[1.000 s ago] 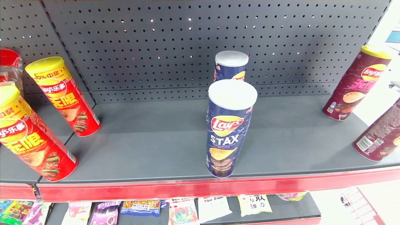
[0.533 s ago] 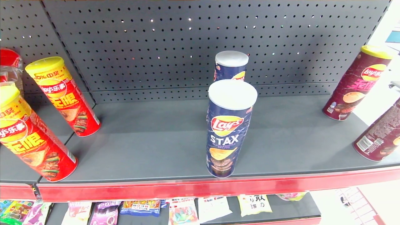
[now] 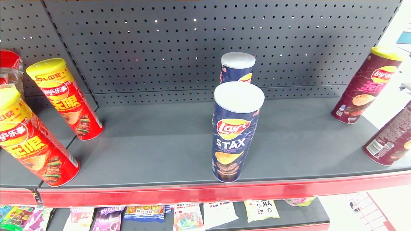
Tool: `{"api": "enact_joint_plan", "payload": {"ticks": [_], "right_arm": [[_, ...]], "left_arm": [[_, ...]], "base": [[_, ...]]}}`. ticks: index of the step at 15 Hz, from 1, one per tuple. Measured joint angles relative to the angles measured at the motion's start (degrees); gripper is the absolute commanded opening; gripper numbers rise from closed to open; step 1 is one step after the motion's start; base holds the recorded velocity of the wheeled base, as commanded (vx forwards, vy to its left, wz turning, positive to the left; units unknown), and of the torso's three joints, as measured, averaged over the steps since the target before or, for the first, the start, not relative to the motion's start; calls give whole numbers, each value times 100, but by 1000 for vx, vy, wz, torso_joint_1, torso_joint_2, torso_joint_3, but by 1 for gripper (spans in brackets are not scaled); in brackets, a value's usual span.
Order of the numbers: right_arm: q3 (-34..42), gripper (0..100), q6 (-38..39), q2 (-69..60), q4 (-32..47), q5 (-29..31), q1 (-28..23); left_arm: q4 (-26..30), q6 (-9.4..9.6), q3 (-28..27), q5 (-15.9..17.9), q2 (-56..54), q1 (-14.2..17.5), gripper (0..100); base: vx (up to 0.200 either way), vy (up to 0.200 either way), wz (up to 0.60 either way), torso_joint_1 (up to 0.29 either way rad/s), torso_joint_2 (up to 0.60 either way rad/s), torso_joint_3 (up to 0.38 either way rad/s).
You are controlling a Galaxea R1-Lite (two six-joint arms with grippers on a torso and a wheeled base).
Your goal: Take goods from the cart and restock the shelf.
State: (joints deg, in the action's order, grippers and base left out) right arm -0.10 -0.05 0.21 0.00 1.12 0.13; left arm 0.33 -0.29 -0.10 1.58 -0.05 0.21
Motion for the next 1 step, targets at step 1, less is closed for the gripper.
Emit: {"api": "enact_joint_plan", "payload": {"ticks": [1], "right_arm": [[0,100,0,0,0,0,0]], "left_arm": [[2,-2,0,-2,0,0,100]], "base": [[0,0,0,0,0,0]]}}
